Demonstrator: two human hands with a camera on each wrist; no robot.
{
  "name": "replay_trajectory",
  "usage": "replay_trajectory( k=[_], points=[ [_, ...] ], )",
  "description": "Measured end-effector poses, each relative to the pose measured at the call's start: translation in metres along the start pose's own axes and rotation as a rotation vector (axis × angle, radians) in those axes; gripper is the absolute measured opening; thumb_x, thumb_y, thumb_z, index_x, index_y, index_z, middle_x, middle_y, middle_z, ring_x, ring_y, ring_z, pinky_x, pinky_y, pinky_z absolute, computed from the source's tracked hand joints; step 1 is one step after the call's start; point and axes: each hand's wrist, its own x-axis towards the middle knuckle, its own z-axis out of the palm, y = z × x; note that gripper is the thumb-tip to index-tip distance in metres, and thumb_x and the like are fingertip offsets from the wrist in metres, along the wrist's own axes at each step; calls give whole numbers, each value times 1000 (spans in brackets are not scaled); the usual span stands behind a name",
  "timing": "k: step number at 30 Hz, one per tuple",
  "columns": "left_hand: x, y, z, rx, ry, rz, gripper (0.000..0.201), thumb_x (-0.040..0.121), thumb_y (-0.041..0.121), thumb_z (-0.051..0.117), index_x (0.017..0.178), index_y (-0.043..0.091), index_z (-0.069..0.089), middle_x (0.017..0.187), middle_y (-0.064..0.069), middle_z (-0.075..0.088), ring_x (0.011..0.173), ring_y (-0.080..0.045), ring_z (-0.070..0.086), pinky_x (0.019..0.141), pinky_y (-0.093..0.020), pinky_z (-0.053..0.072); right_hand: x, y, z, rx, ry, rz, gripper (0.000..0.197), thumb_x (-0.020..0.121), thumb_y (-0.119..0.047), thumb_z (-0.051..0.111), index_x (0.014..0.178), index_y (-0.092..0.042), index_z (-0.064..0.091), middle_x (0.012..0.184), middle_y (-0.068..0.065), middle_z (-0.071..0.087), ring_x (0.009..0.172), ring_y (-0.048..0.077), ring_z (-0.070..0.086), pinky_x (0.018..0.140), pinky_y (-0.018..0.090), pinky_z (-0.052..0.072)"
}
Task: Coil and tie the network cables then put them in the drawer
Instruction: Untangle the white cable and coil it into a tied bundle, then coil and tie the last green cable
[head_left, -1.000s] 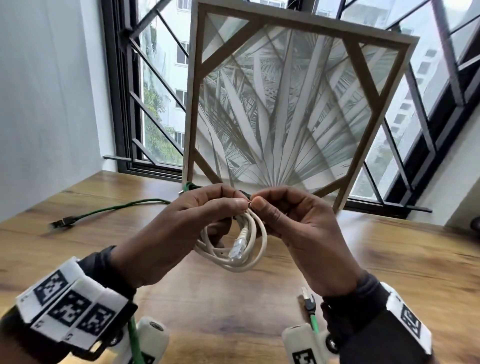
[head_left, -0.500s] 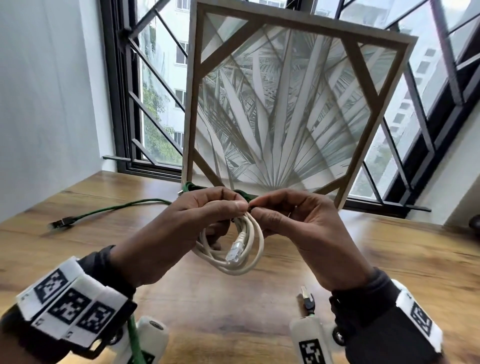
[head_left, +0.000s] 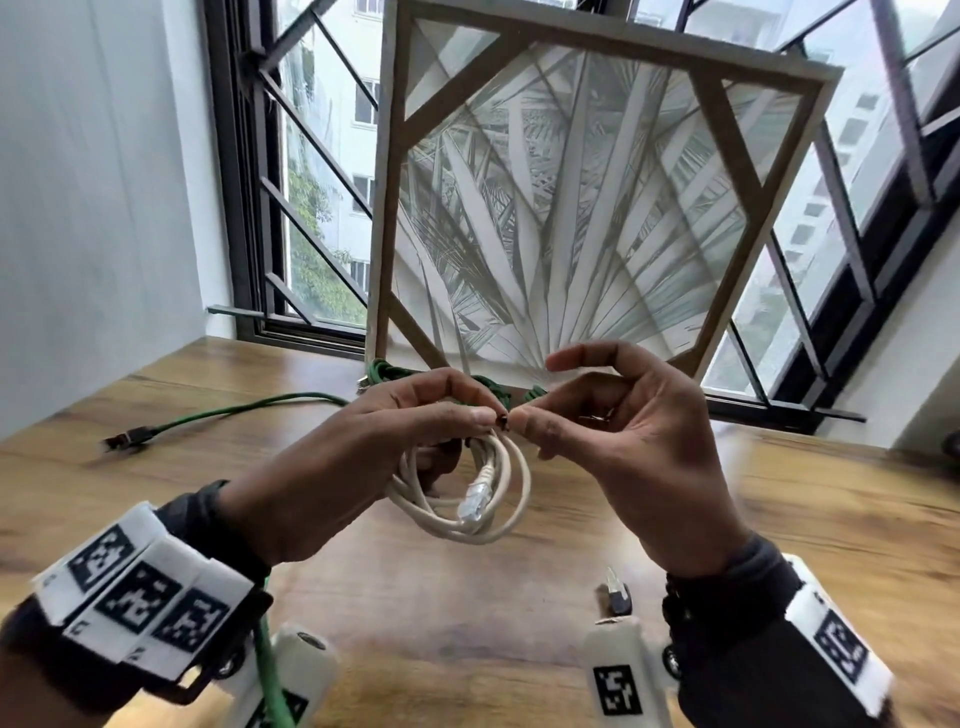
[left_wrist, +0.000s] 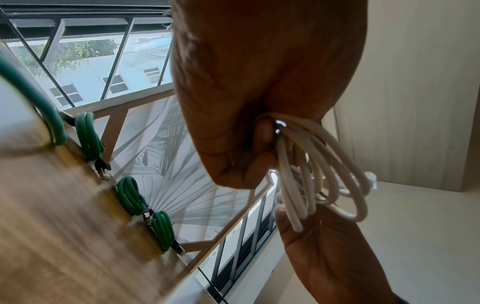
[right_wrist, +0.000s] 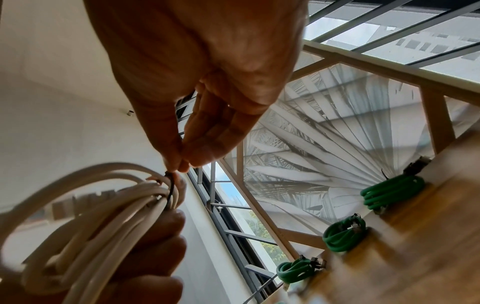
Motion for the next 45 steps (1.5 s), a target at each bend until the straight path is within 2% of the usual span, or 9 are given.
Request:
replay_trajectory(
  k=[11,18,23,28,31,34,38,41,45],
  points=[
    [4,-6,-6,9,-35,-27,14,89,23,71,99,15,64,78,3,59,59,-8,42,52,-18,39,-5,10,10,-36,42,24,29,75,-2,88,91,-7,64,81,13,76,69,28,73,57,31,58],
    [13,-18,-10,29,119,-100,34,97,30,71,112,1,64,92,-12,49,61,-11,39,52,-21,35,-4,15,11,12,-144,305,17,100,-3,61,103,-1,77,89,18,78,75,26,76,66,32,61],
    [16,-27,-10,14,118,-154,57,95,55,67,122,5,63,100,-13,63,87,-28,57,69,-33,46,-9,26,24,-46,-91,357,16,83,-13,85,96,-7,77,84,13,79,71,23,75,59,31,58],
    [18,-29,-13,89,190,-224,66,87,71,53,119,15,66,84,-5,68,65,-14,63,55,-30,53,-9,38,23,-65,8,448,9,81,-1,83,87,-3,77,77,18,77,61,26,73,56,35,59],
    [21,-29,-20,141,239,-290,74,83,76,46,128,18,60,104,-6,66,75,-12,64,61,-30,55,-5,40,18,-93,55,493,4,81,2,80,83,-1,78,74,19,76,56,23,70,55,34,59],
    [24,-26,-26,174,373,-275,66,93,74,44,132,21,50,120,-6,59,96,-18,65,70,-32,50,11,54,13,-157,53,597,2,81,2,78,80,2,78,73,22,73,59,24,70,61,43,64],
    [30,-28,-35,106,471,-218,43,99,64,54,115,24,53,111,2,58,96,-17,63,69,-34,45,51,85,14,-329,-7,704,8,79,-1,80,78,6,75,77,23,75,64,32,74,68,52,65],
    [34,-32,-38,91,466,-225,37,95,55,67,113,24,57,110,3,63,95,-18,63,70,-35,43,82,105,16,-409,-46,775,13,80,0,81,85,9,73,83,25,76,72,37,77,72,54,64],
    [35,-35,-37,101,436,-216,37,92,46,74,116,20,60,109,2,66,99,-18,65,69,-32,43,107,124,14,-534,-110,841,33,81,-13,86,102,8,73,75,14,71,61,23,72,65,44,65]
  ],
)
